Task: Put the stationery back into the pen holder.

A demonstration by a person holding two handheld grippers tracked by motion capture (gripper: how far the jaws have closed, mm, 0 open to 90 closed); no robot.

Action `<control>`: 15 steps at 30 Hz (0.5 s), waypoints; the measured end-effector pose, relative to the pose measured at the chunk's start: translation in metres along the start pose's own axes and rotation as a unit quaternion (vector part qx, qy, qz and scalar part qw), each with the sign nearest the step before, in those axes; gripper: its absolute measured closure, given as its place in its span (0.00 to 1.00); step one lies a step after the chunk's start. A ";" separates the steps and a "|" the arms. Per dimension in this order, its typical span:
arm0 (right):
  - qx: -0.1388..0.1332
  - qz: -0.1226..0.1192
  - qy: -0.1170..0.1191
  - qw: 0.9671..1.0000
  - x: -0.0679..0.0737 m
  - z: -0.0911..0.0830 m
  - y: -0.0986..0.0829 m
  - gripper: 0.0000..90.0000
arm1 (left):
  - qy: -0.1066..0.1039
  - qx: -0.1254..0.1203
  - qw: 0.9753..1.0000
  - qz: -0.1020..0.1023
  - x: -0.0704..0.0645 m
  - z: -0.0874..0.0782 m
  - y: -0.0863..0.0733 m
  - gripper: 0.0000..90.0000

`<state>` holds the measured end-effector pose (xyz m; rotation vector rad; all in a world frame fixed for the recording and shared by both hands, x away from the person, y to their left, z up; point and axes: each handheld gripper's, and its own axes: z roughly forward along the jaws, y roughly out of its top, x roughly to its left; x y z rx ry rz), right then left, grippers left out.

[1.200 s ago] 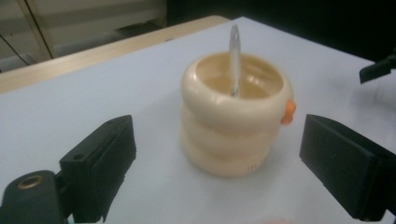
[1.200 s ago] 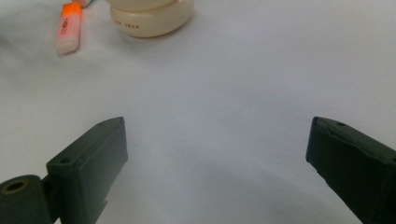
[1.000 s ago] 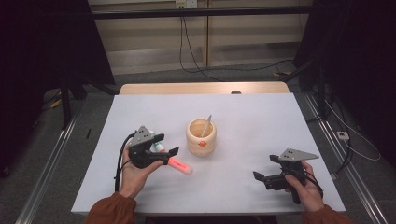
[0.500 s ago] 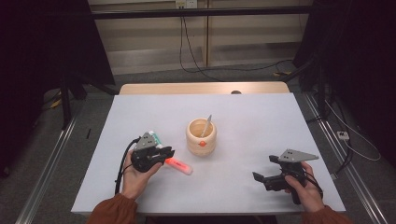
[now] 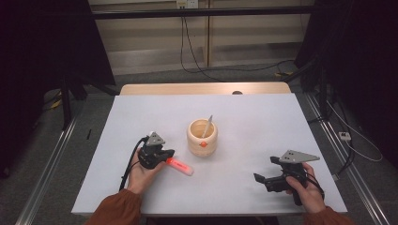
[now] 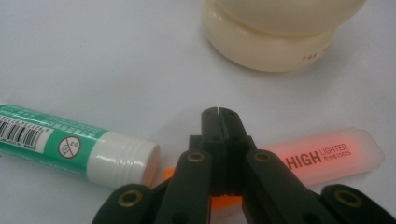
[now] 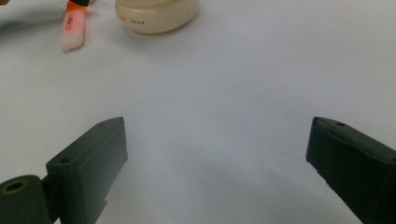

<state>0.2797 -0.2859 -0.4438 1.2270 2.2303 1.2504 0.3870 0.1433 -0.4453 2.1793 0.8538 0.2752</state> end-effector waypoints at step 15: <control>0.002 0.000 0.001 1.000 0.000 0.000 0.000 0.06 | 0.000 0.034 0.999 0.004 -0.002 0.002 -0.003 1.00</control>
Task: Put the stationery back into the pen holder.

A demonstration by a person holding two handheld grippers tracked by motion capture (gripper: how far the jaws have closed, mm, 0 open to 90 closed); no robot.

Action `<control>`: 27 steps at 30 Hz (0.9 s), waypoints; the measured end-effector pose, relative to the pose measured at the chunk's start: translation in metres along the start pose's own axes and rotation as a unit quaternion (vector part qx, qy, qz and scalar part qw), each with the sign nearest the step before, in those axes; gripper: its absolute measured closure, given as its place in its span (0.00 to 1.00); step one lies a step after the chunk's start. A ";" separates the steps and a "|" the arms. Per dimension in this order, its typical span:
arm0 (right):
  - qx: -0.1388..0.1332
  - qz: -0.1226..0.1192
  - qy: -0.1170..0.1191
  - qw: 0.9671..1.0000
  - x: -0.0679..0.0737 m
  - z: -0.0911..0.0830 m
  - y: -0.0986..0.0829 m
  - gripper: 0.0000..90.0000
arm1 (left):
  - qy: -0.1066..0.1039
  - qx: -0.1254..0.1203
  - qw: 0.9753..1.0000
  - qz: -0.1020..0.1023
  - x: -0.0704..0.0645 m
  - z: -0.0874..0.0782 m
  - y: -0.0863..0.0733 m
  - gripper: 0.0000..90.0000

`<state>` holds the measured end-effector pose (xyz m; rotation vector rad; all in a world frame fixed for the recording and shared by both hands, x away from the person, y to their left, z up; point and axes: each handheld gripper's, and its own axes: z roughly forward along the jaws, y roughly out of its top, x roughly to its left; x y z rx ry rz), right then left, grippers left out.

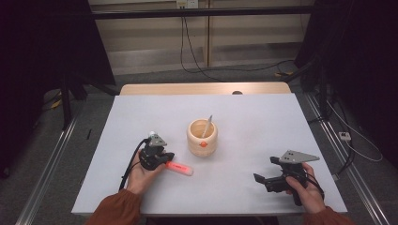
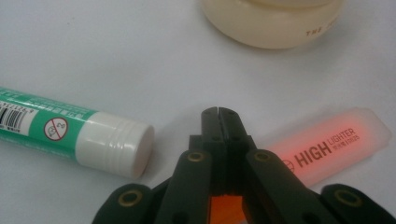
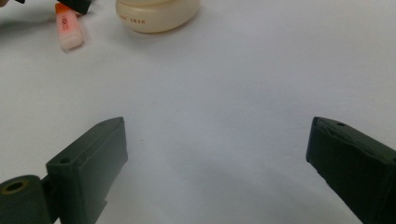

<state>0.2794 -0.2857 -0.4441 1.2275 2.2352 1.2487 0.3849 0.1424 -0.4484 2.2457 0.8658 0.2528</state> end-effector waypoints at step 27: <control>0.000 -0.001 -0.001 1.000 0.000 0.000 0.000 0.06 | -0.028 0.021 0.999 -0.017 -0.002 -0.034 -0.030 1.00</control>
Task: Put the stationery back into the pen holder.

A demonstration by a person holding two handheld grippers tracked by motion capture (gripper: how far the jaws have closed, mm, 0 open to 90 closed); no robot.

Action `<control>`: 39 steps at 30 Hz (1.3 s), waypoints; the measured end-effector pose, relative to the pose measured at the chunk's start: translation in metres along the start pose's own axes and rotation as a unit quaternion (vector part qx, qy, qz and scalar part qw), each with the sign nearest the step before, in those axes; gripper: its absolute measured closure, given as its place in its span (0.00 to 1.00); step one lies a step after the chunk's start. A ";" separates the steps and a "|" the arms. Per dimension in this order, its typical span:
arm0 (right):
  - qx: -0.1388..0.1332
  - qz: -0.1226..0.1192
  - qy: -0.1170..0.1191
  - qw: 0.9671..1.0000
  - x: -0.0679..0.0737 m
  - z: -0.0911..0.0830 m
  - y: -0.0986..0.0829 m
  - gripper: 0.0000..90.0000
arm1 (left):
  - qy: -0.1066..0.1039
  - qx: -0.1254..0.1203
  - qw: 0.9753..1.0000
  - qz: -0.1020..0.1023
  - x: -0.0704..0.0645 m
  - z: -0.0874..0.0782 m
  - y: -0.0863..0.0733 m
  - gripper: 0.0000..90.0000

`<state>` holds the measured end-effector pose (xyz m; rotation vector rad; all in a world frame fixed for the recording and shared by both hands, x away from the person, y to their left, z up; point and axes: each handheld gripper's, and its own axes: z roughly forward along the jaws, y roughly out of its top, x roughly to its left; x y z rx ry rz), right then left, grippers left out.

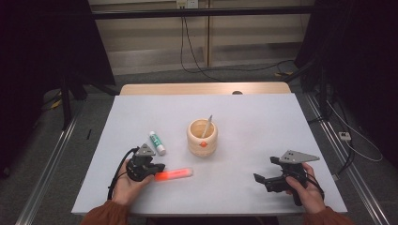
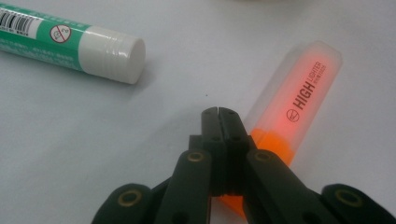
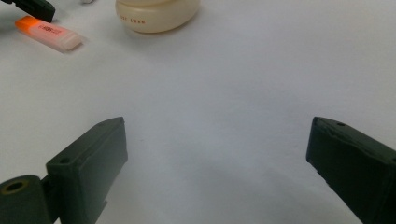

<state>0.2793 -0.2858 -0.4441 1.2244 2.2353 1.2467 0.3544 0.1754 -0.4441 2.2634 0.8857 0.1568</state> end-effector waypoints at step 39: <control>0.001 0.004 -0.002 1.000 0.001 0.001 0.001 0.06 | -0.031 0.019 0.992 0.119 -0.012 -0.012 0.006 0.12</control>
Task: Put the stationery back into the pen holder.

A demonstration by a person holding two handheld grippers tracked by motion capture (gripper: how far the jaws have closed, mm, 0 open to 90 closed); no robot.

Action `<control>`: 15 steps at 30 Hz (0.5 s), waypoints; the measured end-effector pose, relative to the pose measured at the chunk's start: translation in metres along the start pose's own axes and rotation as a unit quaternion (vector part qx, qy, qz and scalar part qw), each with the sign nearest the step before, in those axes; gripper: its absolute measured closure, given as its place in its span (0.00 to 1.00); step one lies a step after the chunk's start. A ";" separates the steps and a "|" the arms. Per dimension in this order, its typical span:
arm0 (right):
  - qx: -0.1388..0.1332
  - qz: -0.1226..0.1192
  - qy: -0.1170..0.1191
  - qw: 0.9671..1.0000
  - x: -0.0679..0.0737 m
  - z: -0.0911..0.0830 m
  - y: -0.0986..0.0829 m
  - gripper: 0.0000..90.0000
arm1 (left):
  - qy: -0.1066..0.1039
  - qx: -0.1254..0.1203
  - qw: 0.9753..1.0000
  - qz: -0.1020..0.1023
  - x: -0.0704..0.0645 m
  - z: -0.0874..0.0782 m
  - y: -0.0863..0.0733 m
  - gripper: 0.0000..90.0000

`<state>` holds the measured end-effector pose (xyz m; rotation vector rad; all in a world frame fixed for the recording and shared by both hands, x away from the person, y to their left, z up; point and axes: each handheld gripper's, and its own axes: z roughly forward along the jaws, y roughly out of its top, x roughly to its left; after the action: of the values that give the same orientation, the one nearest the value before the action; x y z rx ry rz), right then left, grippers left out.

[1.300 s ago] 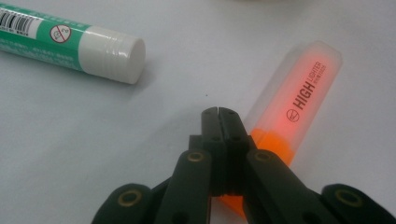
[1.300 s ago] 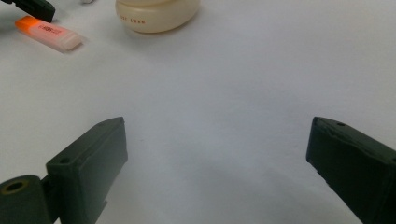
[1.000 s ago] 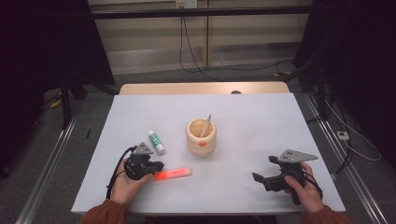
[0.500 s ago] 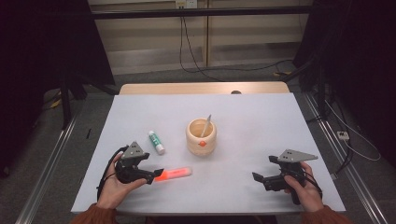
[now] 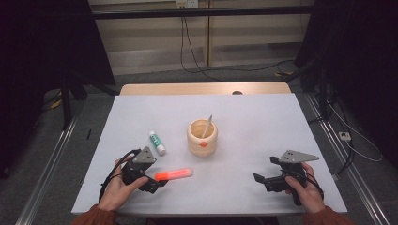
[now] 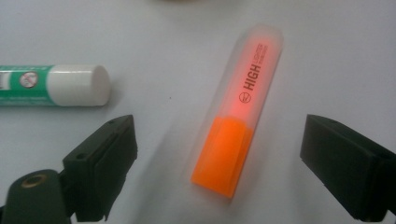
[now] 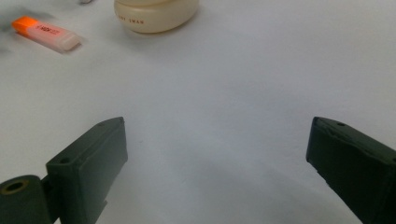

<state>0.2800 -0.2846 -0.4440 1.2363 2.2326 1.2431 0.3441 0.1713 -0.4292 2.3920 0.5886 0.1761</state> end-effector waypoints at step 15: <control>0.000 0.000 0.001 1.000 0.000 0.000 0.000 0.06 | -0.009 0.079 0.994 0.069 -0.001 0.010 0.018 0.27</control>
<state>0.2800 -0.2846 -0.4442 1.2350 2.2347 1.2451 0.3526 0.1532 -0.4253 2.5871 0.4432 0.1738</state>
